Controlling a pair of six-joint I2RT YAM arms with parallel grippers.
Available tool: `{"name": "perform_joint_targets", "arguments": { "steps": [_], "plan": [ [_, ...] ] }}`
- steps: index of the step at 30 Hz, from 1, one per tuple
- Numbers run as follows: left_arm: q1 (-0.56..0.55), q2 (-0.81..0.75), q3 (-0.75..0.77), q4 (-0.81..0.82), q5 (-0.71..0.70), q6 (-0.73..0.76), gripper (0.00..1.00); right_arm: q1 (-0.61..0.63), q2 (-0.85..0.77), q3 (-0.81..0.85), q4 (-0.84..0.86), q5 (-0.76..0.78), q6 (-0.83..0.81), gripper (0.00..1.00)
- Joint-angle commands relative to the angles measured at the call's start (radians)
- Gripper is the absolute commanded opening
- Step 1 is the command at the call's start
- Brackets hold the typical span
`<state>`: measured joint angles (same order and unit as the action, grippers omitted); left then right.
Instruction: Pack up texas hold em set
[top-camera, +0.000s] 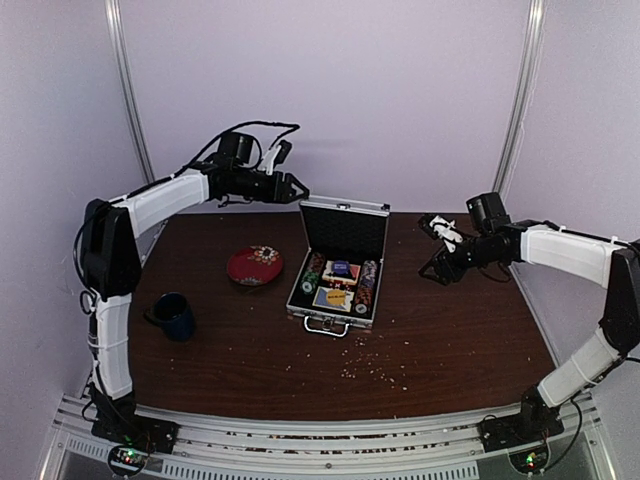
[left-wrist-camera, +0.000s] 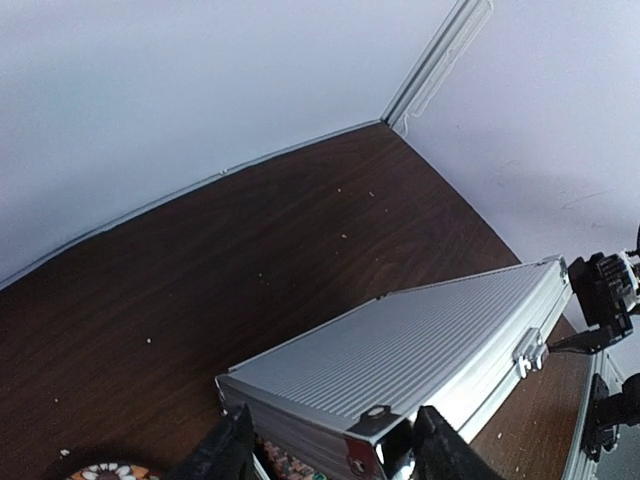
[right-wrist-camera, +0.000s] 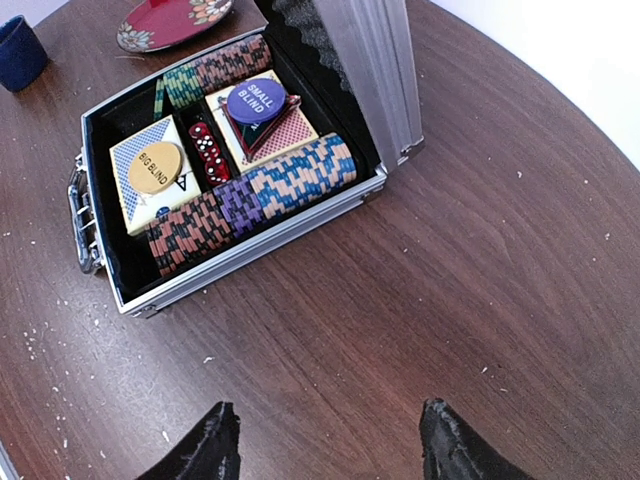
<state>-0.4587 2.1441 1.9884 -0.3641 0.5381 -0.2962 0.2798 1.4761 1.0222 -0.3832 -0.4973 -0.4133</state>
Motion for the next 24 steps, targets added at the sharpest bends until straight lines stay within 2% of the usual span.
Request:
{"name": "perform_joint_targets", "arguments": {
  "steps": [1,8,12,19,24],
  "plan": [
    [-0.016,-0.106,-0.163,-0.054,-0.062,0.040,0.54,0.001,0.019,0.028,-0.024,-0.021,-0.015,0.62],
    [-0.032,-0.381,-0.510,0.014,-0.083,0.036,0.55,0.001,0.015,0.028,-0.031,-0.033,-0.022,0.63],
    [-0.031,-0.471,-0.636,0.043,-0.113,0.023,0.56,0.001,0.023,0.031,-0.034,-0.037,-0.024,0.63],
    [-0.032,-0.405,-0.711,0.110,-0.119,-0.007,0.60,0.001,0.031,0.031,-0.034,-0.047,-0.021,0.63],
    [-0.035,-0.293,-0.674,0.174,-0.076,-0.043,0.60,0.001,0.066,0.036,-0.033,-0.101,-0.001,0.63]
  ]
}}
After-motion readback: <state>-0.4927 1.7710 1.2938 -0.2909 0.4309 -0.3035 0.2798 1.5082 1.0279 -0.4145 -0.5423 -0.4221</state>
